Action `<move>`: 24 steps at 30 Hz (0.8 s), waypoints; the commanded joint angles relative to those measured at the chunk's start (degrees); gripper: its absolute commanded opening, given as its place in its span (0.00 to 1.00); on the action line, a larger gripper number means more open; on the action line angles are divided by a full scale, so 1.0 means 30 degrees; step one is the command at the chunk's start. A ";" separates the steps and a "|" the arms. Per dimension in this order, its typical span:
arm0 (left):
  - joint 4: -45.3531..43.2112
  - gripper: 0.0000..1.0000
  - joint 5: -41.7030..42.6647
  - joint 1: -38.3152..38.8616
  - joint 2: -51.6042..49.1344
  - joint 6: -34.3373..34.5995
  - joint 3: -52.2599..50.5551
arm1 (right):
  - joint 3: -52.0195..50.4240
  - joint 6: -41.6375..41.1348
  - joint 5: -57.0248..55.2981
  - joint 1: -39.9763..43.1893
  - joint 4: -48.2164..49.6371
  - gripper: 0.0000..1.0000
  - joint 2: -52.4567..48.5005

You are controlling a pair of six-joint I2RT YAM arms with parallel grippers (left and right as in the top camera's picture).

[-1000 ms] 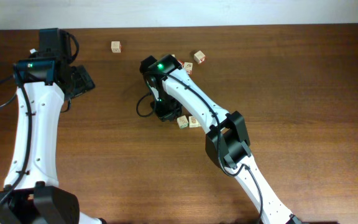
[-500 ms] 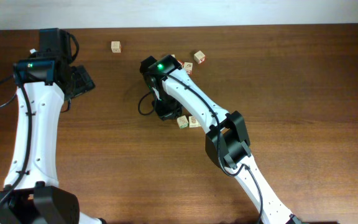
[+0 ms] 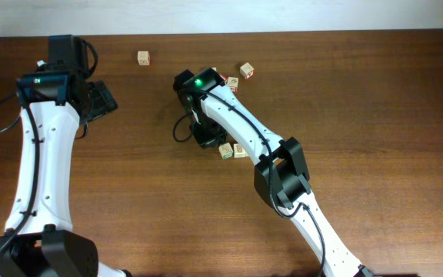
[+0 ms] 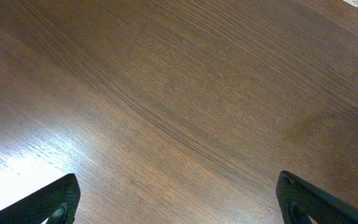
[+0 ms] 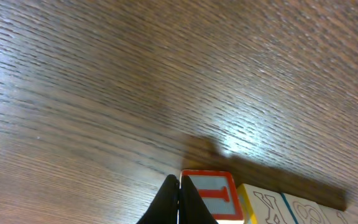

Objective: Rotate 5 blocks

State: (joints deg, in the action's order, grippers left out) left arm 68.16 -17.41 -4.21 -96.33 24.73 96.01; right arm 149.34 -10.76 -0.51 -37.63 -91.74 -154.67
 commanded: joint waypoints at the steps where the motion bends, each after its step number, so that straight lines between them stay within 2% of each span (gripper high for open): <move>1: 0.0015 0.99 -0.0270 0.0007 -0.0036 0.0248 0.0262 | -0.0102 -0.0255 -0.0736 0.0087 -0.0226 0.04 0.0415; 11: 0.0022 0.99 -0.0270 0.0007 -0.0036 0.0248 0.0262 | -0.0095 -0.0401 -0.0918 0.0597 -0.0080 0.04 0.0423; 14: 0.0022 0.99 -0.0270 0.0007 -0.0036 0.0248 0.0262 | -0.0044 0.1071 -0.0423 0.0423 0.0590 0.04 0.0430; 18: 0.0022 0.99 -0.0270 0.0015 -0.0036 0.0248 0.0262 | -0.0044 0.3767 0.2047 -0.0146 0.1275 0.04 0.0437; 24: 0.0022 0.99 -0.0270 0.0007 -0.0036 0.0248 0.0262 | -0.0066 0.4422 0.2259 -0.0940 0.0372 0.04 0.0430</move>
State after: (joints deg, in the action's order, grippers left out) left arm 68.16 -17.41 -4.21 -96.33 24.73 96.01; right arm 149.34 0.34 4.69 -39.27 -89.12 -154.67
